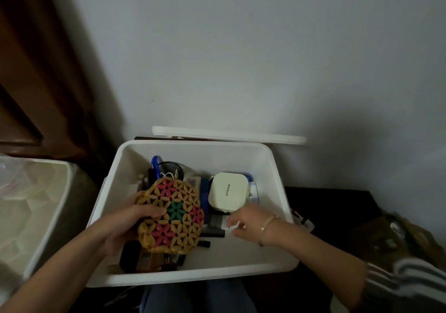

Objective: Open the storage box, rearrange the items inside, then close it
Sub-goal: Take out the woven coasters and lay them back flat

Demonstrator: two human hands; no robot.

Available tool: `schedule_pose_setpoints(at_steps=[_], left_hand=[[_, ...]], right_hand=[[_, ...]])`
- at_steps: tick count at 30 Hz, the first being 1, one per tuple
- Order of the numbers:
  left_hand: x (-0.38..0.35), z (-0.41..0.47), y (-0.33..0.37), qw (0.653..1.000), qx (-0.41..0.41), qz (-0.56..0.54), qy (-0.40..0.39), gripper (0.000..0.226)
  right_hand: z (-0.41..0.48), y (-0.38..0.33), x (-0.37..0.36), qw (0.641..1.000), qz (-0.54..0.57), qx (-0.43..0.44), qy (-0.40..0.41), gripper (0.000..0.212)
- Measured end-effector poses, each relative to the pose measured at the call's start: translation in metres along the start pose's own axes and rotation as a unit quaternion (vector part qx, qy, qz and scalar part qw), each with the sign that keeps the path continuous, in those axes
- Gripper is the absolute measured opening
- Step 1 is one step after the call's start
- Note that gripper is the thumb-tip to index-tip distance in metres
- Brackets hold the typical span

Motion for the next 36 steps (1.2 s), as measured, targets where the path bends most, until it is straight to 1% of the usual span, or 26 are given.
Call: schedule_pose_setpoints(at_steps=[3,5,6,8,10,13,15,16,18,20,21,22,24,26,27,30,32,36], left_hand=[[0.015,-0.011,0.004,1.0,-0.001,-0.012,-0.01,0.075],[0.022,-0.018,0.004,1.0,0.0,-0.024,-0.007,0.075],[0.024,-0.021,0.003,1.0,0.001,-0.03,-0.004,0.076],[0.024,-0.025,0.0,0.999,0.005,-0.032,-0.005,0.074],[0.023,-0.027,-0.004,0.999,0.006,-0.031,-0.011,0.069],[0.02,-0.026,-0.011,0.999,0.015,-0.034,-0.009,0.071],[0.016,-0.023,-0.015,0.999,0.025,-0.034,-0.007,0.07],[0.012,-0.02,-0.015,0.999,0.034,-0.033,-0.01,0.069],[-0.002,-0.011,-0.016,0.996,0.069,-0.04,-0.031,0.07],[-0.021,0.001,-0.018,0.987,0.128,-0.071,-0.06,0.07],[-0.033,0.008,-0.019,0.982,0.157,-0.079,-0.075,0.069],[-0.046,0.015,-0.021,0.977,0.181,-0.073,-0.088,0.067],[-0.069,0.029,-0.027,0.97,0.22,-0.038,-0.098,0.062],[-0.088,0.042,-0.04,0.96,0.263,-0.015,-0.094,0.053],[-0.095,0.048,-0.047,0.956,0.282,-0.004,-0.085,0.047],[-0.106,0.064,-0.066,0.94,0.332,0.031,-0.071,0.041],[-0.109,0.073,-0.072,0.934,0.35,0.039,-0.062,0.039],[-0.106,0.088,-0.076,0.935,0.347,0.059,-0.042,0.05]], right_hand=[[0.029,-0.017,-0.015,0.987,-0.072,0.037,-0.141,0.031],[0.042,-0.024,-0.022,0.971,-0.123,0.046,-0.2,0.034],[0.047,-0.026,-0.024,0.966,-0.138,0.047,-0.214,0.035],[0.056,-0.031,-0.028,0.965,-0.141,0.048,-0.216,0.036],[0.059,-0.036,-0.029,0.972,-0.106,0.052,-0.204,0.036],[0.051,-0.035,-0.026,0.976,-0.065,0.067,-0.198,0.04],[0.037,-0.023,-0.016,0.986,-0.019,0.043,-0.159,0.038],[0.027,-0.013,-0.008,0.993,0.012,0.019,-0.113,0.035],[0.002,0.014,0.007,0.996,0.054,-0.055,0.038,0.028],[-0.029,0.038,0.017,0.967,0.08,-0.121,0.209,0.03],[-0.043,0.046,0.017,0.95,0.091,-0.15,0.259,0.036],[-0.054,0.051,0.016,0.938,0.106,-0.175,0.28,0.045],[-0.065,0.053,0.008,0.928,0.162,-0.202,0.269,0.064],[-0.066,0.049,-0.001,0.92,0.227,-0.195,0.252,0.069],[-0.065,0.047,-0.004,0.919,0.238,-0.195,0.245,0.07],[-0.061,0.048,-0.01,0.913,0.227,-0.221,0.256,0.07],[-0.059,0.049,-0.012,0.91,0.226,-0.231,0.259,0.069],[-0.058,0.05,-0.014,0.913,0.207,-0.243,0.253,0.067]])
Point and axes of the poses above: each hand's wrist, its own z-axis towards the middle knuckle, its own x-axis out of the back of the hand, y = z × x, the point moved 3 cm from there along z, towards the middle knuckle, and after that the axes turned 12 degrees about -z, right-handed, at the moved point
